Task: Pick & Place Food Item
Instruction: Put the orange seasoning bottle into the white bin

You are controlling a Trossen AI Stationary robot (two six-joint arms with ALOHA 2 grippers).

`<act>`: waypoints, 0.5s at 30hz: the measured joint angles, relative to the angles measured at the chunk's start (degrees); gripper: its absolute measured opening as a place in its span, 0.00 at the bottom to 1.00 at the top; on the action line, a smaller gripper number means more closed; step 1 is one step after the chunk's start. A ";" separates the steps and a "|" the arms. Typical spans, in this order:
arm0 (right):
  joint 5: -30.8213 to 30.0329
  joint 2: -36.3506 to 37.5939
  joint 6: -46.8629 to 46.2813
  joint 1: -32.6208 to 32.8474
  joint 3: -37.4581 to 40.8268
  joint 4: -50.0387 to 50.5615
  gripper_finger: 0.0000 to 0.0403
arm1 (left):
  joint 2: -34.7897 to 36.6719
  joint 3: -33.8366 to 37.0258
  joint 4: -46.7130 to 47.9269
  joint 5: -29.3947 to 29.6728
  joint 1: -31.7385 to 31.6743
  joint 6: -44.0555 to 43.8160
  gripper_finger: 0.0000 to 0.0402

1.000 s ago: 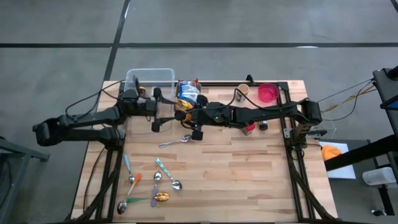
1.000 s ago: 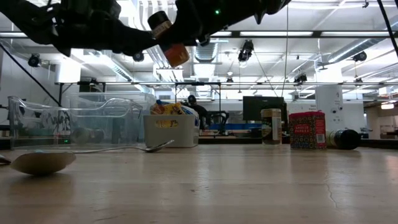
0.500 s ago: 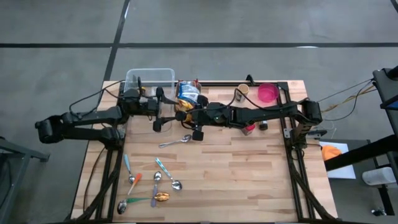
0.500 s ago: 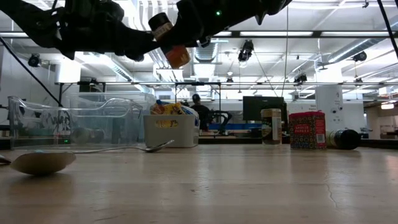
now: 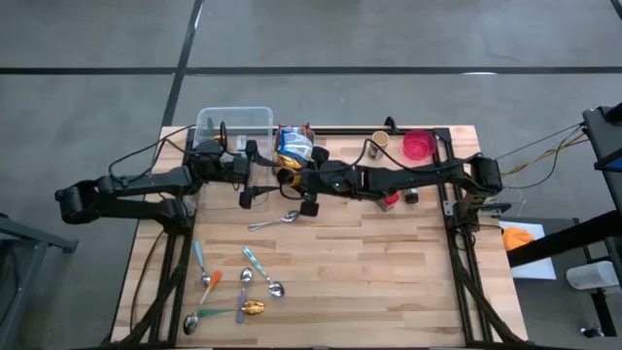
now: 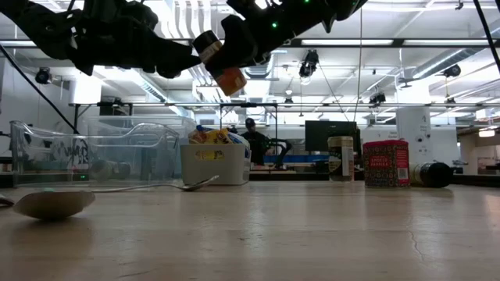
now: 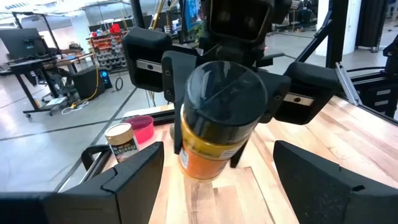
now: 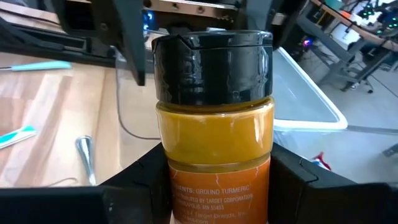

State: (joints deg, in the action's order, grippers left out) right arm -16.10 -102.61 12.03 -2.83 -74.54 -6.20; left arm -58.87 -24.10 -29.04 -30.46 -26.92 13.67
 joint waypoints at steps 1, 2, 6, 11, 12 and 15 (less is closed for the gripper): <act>-0.02 0.00 0.02 -0.02 0.00 -0.02 0.43 | 0.00 0.00 0.00 0.00 0.00 0.00 0.76; 0.01 0.02 0.00 0.00 0.00 -0.02 0.43 | 0.00 0.00 0.00 0.00 0.00 0.00 0.76; 4.34 0.02 -0.16 0.02 0.00 -0.89 0.43 | 0.00 0.00 -1.22 0.00 0.00 0.01 0.76; 5.48 -0.13 -0.53 -0.17 -0.02 -3.83 0.43 | -0.07 0.00 -5.61 -0.07 1.28 0.00 0.76; 5.48 -0.38 -0.59 -0.32 -0.02 -3.83 0.43 | -0.07 0.00 -5.87 -0.01 1.70 0.00 0.76; 5.51 -1.11 -1.03 -0.69 -0.02 -3.63 0.43 | -0.07 -0.22 -5.99 -0.03 2.88 0.01 0.76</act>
State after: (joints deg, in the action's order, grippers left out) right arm -10.59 -103.71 11.00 -3.52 -74.56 -9.83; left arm -58.94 -24.32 -35.03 -30.48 -24.04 13.68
